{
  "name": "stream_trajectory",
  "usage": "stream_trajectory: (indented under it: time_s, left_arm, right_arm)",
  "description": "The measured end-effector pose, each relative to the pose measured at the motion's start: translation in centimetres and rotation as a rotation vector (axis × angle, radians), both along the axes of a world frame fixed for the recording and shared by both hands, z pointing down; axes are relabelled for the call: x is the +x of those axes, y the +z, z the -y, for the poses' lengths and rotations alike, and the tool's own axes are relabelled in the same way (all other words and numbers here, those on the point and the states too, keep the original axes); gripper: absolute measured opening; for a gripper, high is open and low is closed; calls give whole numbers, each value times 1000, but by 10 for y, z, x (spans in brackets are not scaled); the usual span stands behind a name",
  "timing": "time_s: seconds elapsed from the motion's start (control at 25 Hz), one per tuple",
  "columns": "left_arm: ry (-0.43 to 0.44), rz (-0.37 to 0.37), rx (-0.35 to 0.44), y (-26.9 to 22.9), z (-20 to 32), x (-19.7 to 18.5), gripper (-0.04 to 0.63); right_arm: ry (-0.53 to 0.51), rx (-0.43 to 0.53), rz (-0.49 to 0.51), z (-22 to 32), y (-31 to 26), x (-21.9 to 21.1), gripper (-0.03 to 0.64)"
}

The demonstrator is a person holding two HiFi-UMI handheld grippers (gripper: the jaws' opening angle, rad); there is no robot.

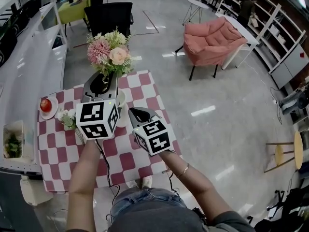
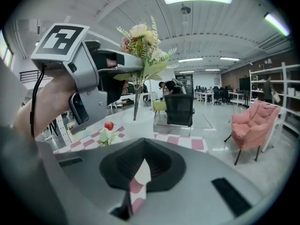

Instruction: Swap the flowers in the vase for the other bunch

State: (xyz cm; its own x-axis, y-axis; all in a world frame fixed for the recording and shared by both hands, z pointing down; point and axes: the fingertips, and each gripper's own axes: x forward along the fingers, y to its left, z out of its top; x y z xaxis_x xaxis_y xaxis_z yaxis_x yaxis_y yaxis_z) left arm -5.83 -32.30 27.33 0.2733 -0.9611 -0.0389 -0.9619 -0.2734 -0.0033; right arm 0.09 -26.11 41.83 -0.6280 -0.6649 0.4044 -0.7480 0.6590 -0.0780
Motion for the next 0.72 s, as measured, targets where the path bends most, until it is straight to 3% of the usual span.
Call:
stream_trajectory:
  time_s: [0.72]
  left_arm:
    - [20,10,-116,39,-21,0,140]
  right_arm:
    - [13,-10,-23,-14,7,1,9]
